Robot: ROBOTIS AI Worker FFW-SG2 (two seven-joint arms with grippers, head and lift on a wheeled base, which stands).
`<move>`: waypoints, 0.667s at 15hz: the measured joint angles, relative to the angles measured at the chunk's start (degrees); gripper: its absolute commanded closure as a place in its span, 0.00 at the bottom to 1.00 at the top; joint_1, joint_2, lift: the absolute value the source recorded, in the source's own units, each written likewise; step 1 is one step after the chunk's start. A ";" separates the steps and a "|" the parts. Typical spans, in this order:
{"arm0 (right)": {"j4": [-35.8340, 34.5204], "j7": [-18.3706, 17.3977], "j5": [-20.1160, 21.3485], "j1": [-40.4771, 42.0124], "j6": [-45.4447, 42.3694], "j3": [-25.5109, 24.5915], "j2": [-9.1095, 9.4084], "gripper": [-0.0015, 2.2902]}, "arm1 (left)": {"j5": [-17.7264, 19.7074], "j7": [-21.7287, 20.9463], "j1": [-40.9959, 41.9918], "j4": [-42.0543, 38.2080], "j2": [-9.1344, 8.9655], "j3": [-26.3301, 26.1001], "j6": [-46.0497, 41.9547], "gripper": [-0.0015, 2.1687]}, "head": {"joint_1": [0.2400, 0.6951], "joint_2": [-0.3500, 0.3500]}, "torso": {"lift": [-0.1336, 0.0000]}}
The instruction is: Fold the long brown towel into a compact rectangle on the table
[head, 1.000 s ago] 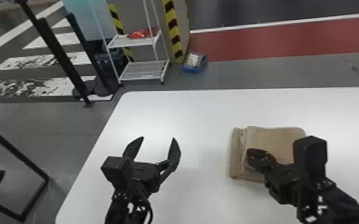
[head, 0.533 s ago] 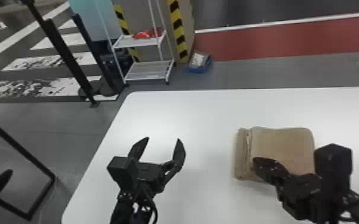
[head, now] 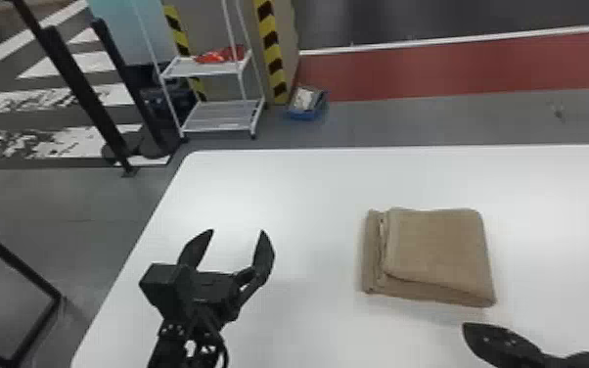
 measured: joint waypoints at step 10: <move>11.01 -3.07 4.19 -13.11 4.21 2.81 0.03 0.74 | 0.27 -0.37 0.43 -0.65 0.00 -0.18 -0.34 0.02 | 1.00 0.75 | 0.09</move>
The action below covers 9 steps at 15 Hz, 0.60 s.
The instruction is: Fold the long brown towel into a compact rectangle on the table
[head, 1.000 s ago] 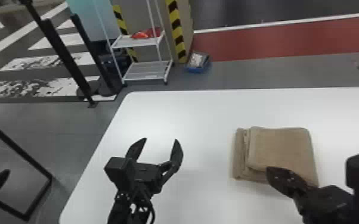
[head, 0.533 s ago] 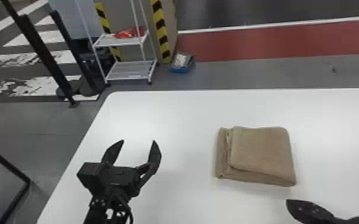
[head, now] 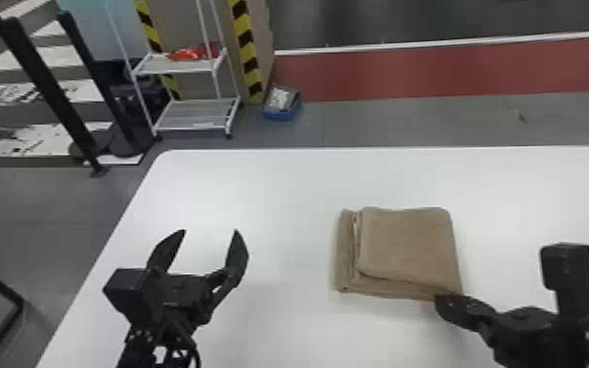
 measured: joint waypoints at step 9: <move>21.25 -9.25 3.68 -20.85 -5.41 3.73 4.97 0.74 | 0.00 -0.56 -1.82 1.55 0.00 -0.24 0.57 0.02 | 1.00 0.73 | 0.09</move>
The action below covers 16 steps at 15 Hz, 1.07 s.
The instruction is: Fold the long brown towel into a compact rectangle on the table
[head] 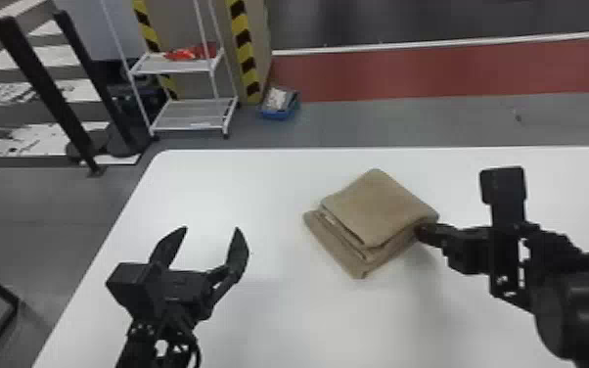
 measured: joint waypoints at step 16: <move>-12.08 2.14 0.94 10.78 -12.19 5.94 0.41 0.74 | 1.15 -0.16 -2.72 2.77 0.00 -1.62 0.80 0.02 | 1.00 0.81 | 0.09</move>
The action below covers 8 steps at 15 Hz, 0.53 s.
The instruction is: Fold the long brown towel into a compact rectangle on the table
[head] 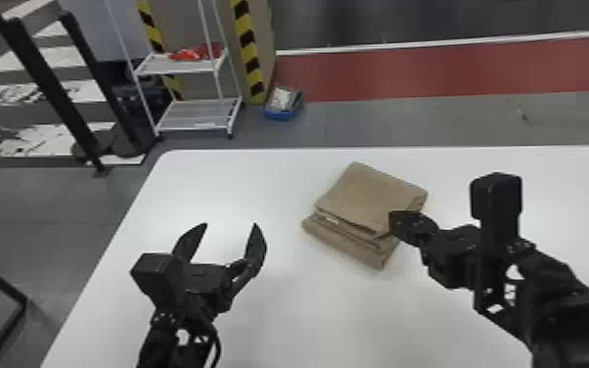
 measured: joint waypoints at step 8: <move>14.98 -1.06 2.57 -5.48 -3.30 6.45 0.00 0.74 | 0.04 -0.01 0.16 -0.16 0.00 -0.03 -0.03 0.02 | 1.00 0.90 | 0.09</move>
